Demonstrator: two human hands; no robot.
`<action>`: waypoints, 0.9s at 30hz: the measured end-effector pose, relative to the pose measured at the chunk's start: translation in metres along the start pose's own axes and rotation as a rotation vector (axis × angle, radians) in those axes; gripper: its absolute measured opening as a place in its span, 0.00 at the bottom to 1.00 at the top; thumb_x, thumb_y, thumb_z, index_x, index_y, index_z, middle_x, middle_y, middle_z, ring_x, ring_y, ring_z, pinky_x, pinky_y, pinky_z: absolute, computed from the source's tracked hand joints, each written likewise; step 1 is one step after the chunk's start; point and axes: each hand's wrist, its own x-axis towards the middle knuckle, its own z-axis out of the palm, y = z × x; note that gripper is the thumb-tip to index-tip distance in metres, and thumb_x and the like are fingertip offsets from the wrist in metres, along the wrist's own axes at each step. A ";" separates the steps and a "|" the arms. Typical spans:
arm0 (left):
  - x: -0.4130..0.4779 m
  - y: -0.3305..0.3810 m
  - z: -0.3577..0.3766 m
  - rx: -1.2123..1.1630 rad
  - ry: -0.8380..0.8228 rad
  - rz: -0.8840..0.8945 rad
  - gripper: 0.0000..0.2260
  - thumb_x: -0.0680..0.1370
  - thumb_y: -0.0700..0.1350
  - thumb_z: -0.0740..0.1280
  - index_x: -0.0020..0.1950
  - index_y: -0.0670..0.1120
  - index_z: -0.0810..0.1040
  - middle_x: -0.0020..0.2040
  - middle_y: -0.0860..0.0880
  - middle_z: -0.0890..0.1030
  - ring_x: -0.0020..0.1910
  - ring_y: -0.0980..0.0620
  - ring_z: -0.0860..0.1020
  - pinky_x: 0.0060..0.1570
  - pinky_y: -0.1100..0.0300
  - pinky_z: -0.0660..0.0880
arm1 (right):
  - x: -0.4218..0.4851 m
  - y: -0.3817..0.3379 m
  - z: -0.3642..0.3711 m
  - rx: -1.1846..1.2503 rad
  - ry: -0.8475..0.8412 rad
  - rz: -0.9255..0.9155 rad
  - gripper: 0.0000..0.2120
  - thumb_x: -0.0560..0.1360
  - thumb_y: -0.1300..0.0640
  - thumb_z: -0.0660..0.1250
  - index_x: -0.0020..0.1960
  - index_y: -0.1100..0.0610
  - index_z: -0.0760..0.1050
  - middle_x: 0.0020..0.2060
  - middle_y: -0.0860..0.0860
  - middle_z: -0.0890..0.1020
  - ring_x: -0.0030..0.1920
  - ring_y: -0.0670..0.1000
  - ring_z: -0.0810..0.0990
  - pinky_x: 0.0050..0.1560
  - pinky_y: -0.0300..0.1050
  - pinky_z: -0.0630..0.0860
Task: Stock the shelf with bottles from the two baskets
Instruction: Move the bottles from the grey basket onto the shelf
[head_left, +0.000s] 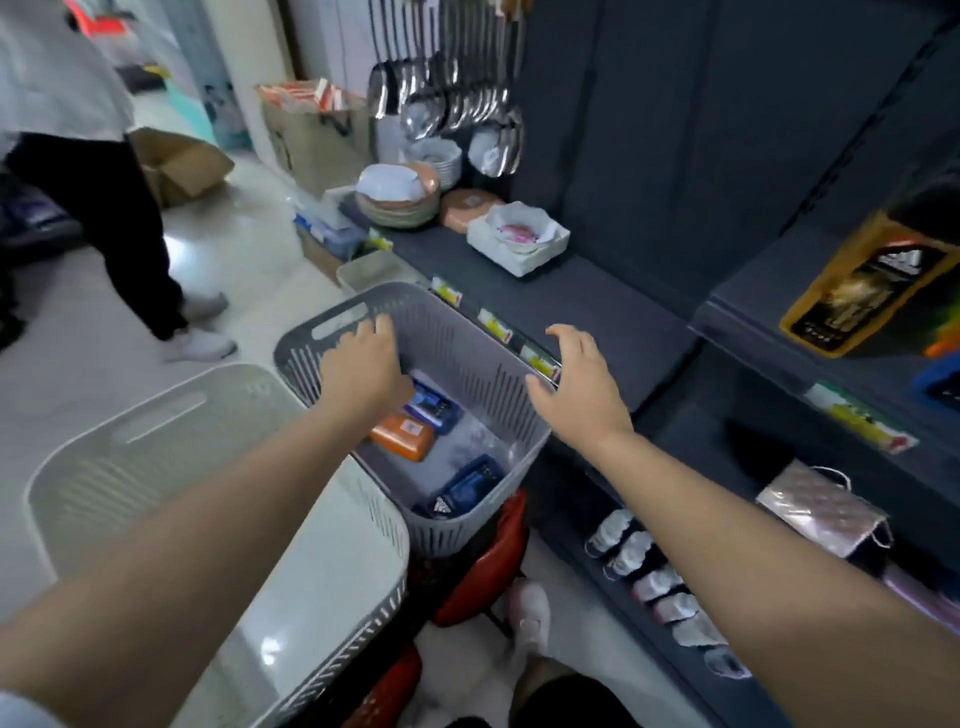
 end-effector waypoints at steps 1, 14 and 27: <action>0.002 -0.011 0.001 -0.009 0.009 -0.034 0.26 0.71 0.46 0.70 0.66 0.41 0.66 0.63 0.41 0.72 0.62 0.38 0.73 0.54 0.46 0.72 | 0.008 -0.007 0.009 -0.011 -0.040 -0.030 0.25 0.77 0.54 0.65 0.72 0.56 0.63 0.66 0.55 0.68 0.64 0.56 0.70 0.60 0.50 0.71; 0.048 -0.034 0.057 -0.095 -0.138 -0.302 0.28 0.72 0.57 0.71 0.67 0.48 0.68 0.61 0.45 0.72 0.60 0.42 0.74 0.49 0.49 0.73 | 0.118 -0.021 0.120 -0.128 -0.495 -0.184 0.18 0.78 0.57 0.65 0.65 0.59 0.67 0.63 0.57 0.71 0.60 0.59 0.73 0.54 0.51 0.72; 0.027 0.012 0.206 -0.073 -0.973 -0.118 0.39 0.66 0.55 0.78 0.73 0.53 0.63 0.67 0.44 0.71 0.64 0.43 0.71 0.63 0.47 0.67 | 0.192 0.008 0.246 -0.220 -0.846 -0.113 0.24 0.76 0.57 0.67 0.68 0.65 0.65 0.65 0.63 0.71 0.64 0.63 0.72 0.61 0.51 0.70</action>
